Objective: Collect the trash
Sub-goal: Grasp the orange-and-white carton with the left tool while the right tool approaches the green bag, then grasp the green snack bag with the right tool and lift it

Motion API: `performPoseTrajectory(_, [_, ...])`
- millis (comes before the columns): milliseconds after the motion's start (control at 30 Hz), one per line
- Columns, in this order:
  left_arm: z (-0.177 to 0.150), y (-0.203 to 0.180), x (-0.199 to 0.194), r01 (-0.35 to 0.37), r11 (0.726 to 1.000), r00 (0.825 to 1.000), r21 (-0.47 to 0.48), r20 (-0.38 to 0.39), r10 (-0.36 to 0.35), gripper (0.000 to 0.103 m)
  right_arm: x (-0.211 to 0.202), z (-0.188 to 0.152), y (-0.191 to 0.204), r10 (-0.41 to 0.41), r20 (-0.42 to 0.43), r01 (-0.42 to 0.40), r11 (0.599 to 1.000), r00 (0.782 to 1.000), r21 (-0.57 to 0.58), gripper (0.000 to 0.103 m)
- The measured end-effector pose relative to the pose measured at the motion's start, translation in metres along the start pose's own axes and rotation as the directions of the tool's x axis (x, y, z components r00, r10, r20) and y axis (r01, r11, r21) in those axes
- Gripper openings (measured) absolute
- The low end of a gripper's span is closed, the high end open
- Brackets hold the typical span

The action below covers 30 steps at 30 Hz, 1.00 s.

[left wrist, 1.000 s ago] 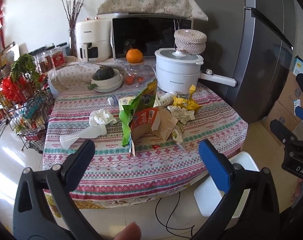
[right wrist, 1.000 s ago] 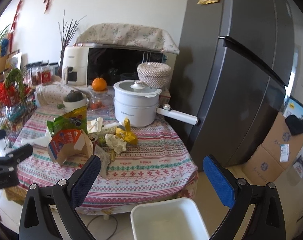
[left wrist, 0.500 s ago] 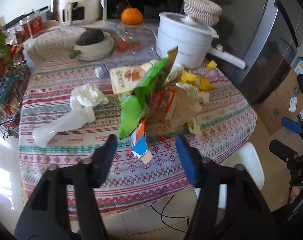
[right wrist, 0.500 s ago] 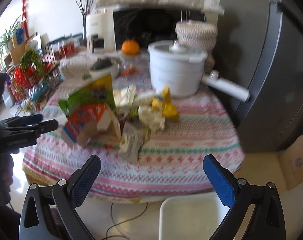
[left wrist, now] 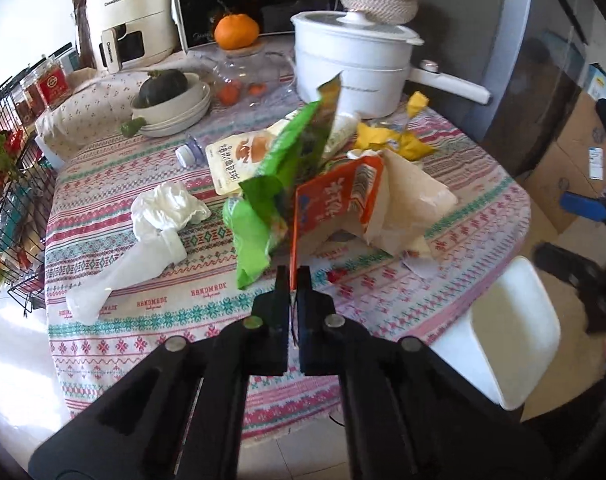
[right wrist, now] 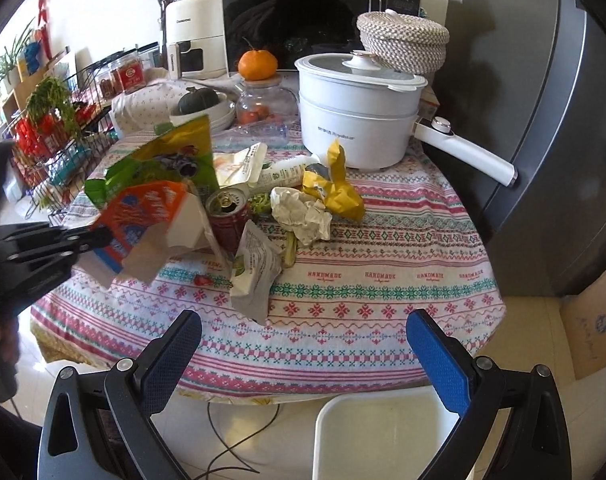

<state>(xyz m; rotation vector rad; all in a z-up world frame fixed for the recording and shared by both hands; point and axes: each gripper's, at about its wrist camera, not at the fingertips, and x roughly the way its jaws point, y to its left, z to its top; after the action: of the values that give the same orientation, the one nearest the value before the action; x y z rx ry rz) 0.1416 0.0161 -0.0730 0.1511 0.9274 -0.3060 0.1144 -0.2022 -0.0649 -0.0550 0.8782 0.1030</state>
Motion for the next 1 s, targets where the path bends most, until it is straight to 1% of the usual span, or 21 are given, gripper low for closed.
performPoseTrajectory(167, [-0.015, 0.006, -0.020, 0.053, 0.999, 0.999, 0.002, -0.014, -0.053, 0.003, 0.007, 0.001, -0.011, 0.039, -0.013, -0.038, 0.997, 0.999, 0.071, 0.103])
performPoseTrajectory(233, [-0.021, 0.010, -0.031, 0.073, 0.997, 0.997, 0.001, -0.008, -0.073, 0.003, 0.008, 0.001, -0.013, 0.053, -0.014, -0.051, 0.994, 0.998, 0.094, 0.103])
performPoseTrajectory(367, [-0.036, 0.017, -0.057, 0.112, 0.994, 0.993, 0.014, 0.021, -0.113, 0.003, 0.008, 0.000, -0.011, 0.059, -0.013, -0.058, 0.993, 0.998, 0.101, 0.103])
performPoseTrajectory(467, [-0.051, 0.018, -0.064, 0.108, 0.993, 0.994, 0.047, 0.010, -0.108, 0.003, 0.009, -0.001, -0.009, 0.066, -0.017, -0.064, 0.992, 0.998, 0.106, 0.103])
performPoseTrajectory(567, [-0.061, 0.029, -0.063, 0.093, 0.995, 0.996, 0.032, -0.006, -0.092, 0.003, 0.011, 0.001, -0.009, 0.086, -0.019, -0.083, 0.988, 0.996, 0.133, 0.103])
performPoseTrajectory(667, [-0.063, 0.048, -0.068, 0.047, 0.999, 0.999, -0.003, 0.010, -0.047, 0.003, 0.013, 0.008, -0.004, 0.115, -0.021, -0.110, 0.981, 0.993, 0.159, 0.103])
performPoseTrajectory(733, [-0.061, 0.060, -0.076, 0.012, 0.999, 0.999, -0.032, 0.041, -0.011, 0.003, 0.011, 0.018, 0.002, 0.148, -0.029, -0.140, 0.971, 0.989, 0.192, 0.103])
performPoseTrajectory(767, [-0.058, 0.067, -0.080, -0.017, 0.999, 0.998, -0.048, 0.062, 0.020, 0.003, 0.010, 0.022, 0.006, 0.168, -0.028, -0.159, 0.967, 0.985, 0.199, 0.103])
performPoseTrajectory(833, [-0.055, 0.076, -0.086, -0.070, 0.996, 0.993, -0.064, 0.090, 0.075, 0.003, 0.005, 0.041, 0.021, 0.200, -0.018, -0.192, 0.961, 0.980, 0.198, 0.103])
performPoseTrajectory(933, [-0.053, 0.087, -0.092, -0.128, 0.987, 0.983, -0.094, 0.120, 0.139, 0.003, 0.001, 0.067, 0.048, 0.207, 0.003, -0.205, 0.965, 0.978, 0.164, 0.103])
performPoseTrajectory(1000, [-0.053, 0.094, -0.090, -0.170, 0.979, 0.975, -0.113, 0.127, 0.184, 0.003, 0.007, 0.083, 0.068, 0.208, 0.006, -0.206, 0.965, 0.978, 0.160, 0.102])
